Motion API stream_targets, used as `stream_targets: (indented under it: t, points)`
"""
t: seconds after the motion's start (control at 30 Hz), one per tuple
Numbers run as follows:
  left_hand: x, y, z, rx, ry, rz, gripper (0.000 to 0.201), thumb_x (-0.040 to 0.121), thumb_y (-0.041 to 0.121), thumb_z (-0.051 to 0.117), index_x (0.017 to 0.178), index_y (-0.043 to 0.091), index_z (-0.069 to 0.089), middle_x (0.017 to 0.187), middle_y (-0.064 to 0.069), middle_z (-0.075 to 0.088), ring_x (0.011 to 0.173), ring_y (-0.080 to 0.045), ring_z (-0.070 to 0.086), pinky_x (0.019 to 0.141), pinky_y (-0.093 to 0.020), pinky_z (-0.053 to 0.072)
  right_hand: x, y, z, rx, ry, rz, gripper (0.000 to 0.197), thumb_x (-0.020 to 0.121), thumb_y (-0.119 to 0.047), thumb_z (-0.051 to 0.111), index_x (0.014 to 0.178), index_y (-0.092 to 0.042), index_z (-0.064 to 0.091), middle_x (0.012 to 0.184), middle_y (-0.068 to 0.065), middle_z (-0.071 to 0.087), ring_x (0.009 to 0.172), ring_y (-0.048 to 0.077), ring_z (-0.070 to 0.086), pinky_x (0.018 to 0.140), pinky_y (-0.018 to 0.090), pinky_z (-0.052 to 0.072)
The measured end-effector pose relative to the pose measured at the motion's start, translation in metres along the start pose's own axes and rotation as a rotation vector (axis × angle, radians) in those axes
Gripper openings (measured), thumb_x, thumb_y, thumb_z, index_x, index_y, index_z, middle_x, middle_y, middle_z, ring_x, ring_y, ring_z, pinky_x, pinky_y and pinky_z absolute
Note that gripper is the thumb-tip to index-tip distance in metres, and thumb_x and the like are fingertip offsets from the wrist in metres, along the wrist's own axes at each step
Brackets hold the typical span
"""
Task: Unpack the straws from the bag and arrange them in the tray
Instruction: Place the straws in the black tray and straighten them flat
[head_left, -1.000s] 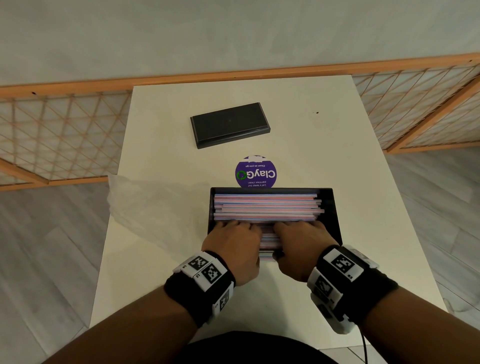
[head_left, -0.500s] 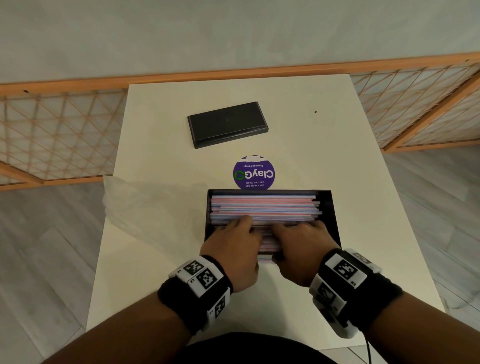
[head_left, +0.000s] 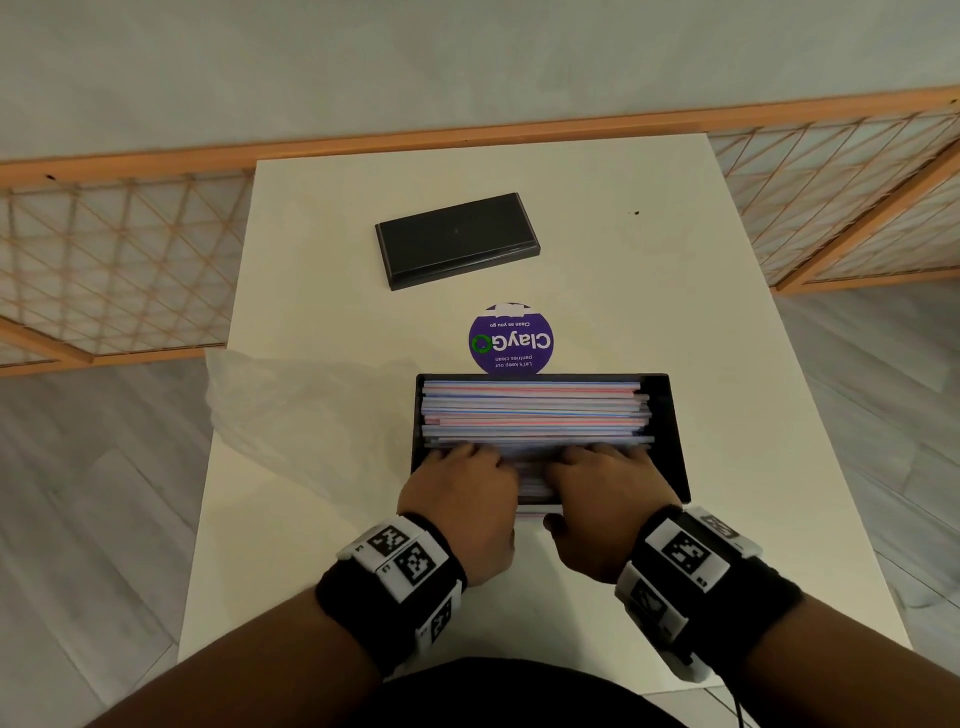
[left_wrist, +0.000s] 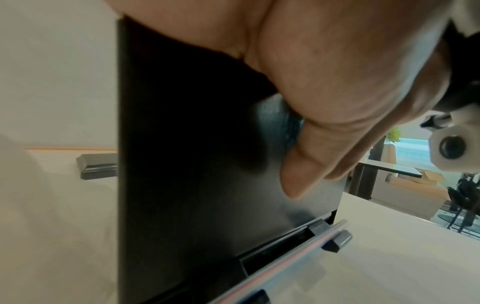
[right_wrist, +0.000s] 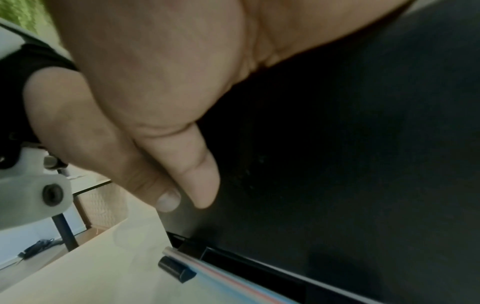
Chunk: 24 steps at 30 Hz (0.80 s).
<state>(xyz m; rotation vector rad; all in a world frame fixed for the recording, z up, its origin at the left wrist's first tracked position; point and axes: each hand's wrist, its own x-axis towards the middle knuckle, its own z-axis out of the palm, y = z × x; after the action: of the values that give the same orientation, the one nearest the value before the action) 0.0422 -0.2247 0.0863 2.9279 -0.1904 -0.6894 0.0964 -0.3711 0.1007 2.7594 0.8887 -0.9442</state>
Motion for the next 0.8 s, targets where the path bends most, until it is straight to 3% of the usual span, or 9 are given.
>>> stream_targets:
  t: [0.3, 0.4, 0.47, 0.53, 0.6, 0.63, 0.7, 0.77, 0.8]
  points:
    - [0.001, 0.002, -0.002, -0.038, 0.001, -0.033, 0.035, 0.091, 0.037, 0.060, 0.122, 0.021, 0.062, 0.122, -0.001, 0.059, 0.114, -0.024, 0.058, 0.100, -0.040, 0.048, 0.005, 0.001, 0.002, 0.017, 0.019, 0.008, 0.033, 0.087, -0.044, 0.055, 0.114, -0.028, 0.062, 0.116, -0.006, 0.065, 0.111, 0.022, 0.059, 0.101, 0.038, 0.040]
    - [-0.004, 0.002, -0.002, -0.062, 0.095, -0.005, 0.034, 0.091, 0.037, 0.059, 0.122, 0.021, 0.058, 0.121, -0.001, 0.056, 0.112, -0.023, 0.057, 0.098, -0.038, 0.048, 0.001, 0.001, -0.001, 0.062, 0.044, -0.005, 0.033, 0.087, -0.044, 0.056, 0.115, -0.028, 0.058, 0.115, -0.006, 0.066, 0.109, 0.022, 0.060, 0.100, 0.037, 0.042]
    - [-0.011, 0.001, -0.006, -0.081, 0.197, 0.048, 0.033, 0.084, 0.033, 0.066, 0.113, 0.018, 0.061, 0.110, -0.002, 0.060, 0.101, -0.025, 0.061, 0.088, -0.039, 0.052, -0.006, 0.005, -0.003, 0.123, 0.098, -0.032, 0.031, 0.087, -0.044, 0.057, 0.113, -0.028, 0.056, 0.114, -0.006, 0.065, 0.106, 0.022, 0.061, 0.097, 0.035, 0.044]
    - [-0.018, -0.002, -0.006, -0.114, 0.319, 0.104, 0.032, 0.069, 0.026, 0.076, 0.097, 0.016, 0.063, 0.092, -0.003, 0.062, 0.082, -0.027, 0.063, 0.070, -0.037, 0.053, -0.015, 0.008, -0.005, 0.149, 0.175, -0.059, 0.030, 0.083, -0.044, 0.058, 0.107, -0.027, 0.059, 0.108, -0.006, 0.065, 0.102, 0.024, 0.061, 0.092, 0.036, 0.046]
    - [-0.020, -0.005, -0.004, -0.132, 0.379, 0.150, 0.028, 0.064, 0.019, 0.079, 0.084, 0.016, 0.060, 0.080, -0.003, 0.061, 0.069, -0.026, 0.060, 0.060, -0.033, 0.049, -0.023, 0.013, -0.003, 0.157, 0.266, -0.072, 0.028, 0.072, -0.043, 0.061, 0.093, -0.025, 0.062, 0.093, -0.004, 0.065, 0.088, 0.028, 0.062, 0.079, 0.040, 0.050]
    - [-0.019, -0.006, -0.002, -0.141, 0.361, 0.174, 0.026, 0.063, 0.015, 0.079, 0.079, 0.016, 0.059, 0.075, -0.002, 0.060, 0.065, -0.026, 0.060, 0.057, -0.032, 0.048, -0.026, 0.014, -0.002, 0.179, 0.301, -0.081, 0.024, 0.069, -0.041, 0.063, 0.087, -0.024, 0.063, 0.087, -0.004, 0.065, 0.082, 0.029, 0.062, 0.074, 0.040, 0.050]
    - [-0.012, -0.008, 0.002, -0.134, 0.257, 0.178, 0.020, 0.066, 0.013, 0.078, 0.077, 0.017, 0.061, 0.074, -0.001, 0.063, 0.066, -0.026, 0.063, 0.058, -0.031, 0.051, -0.027, 0.012, 0.000, 0.190, 0.258, -0.092, 0.015, 0.075, -0.034, 0.063, 0.085, -0.023, 0.062, 0.088, -0.003, 0.064, 0.085, 0.029, 0.060, 0.076, 0.038, 0.050]
    - [-0.008, -0.008, 0.003, -0.056, 0.120, 0.116, 0.008, 0.082, 0.018, 0.067, 0.089, 0.019, 0.066, 0.090, 0.000, 0.068, 0.085, -0.026, 0.066, 0.072, -0.033, 0.054, -0.023, 0.008, 0.004, 0.186, 0.173, -0.076, 0.011, 0.086, -0.029, 0.056, 0.094, -0.023, 0.062, 0.101, -0.003, 0.064, 0.098, 0.027, 0.058, 0.083, 0.036, 0.049]
    - [-0.007, -0.007, 0.003, -0.016, 0.055, 0.089, 0.011, 0.088, 0.021, 0.059, 0.096, 0.020, 0.067, 0.099, 0.000, 0.068, 0.094, -0.026, 0.065, 0.079, -0.034, 0.053, -0.019, 0.008, 0.007, 0.165, 0.144, -0.062, 0.014, 0.089, -0.029, 0.052, 0.098, -0.023, 0.062, 0.107, -0.003, 0.064, 0.102, 0.026, 0.058, 0.084, 0.034, 0.048]
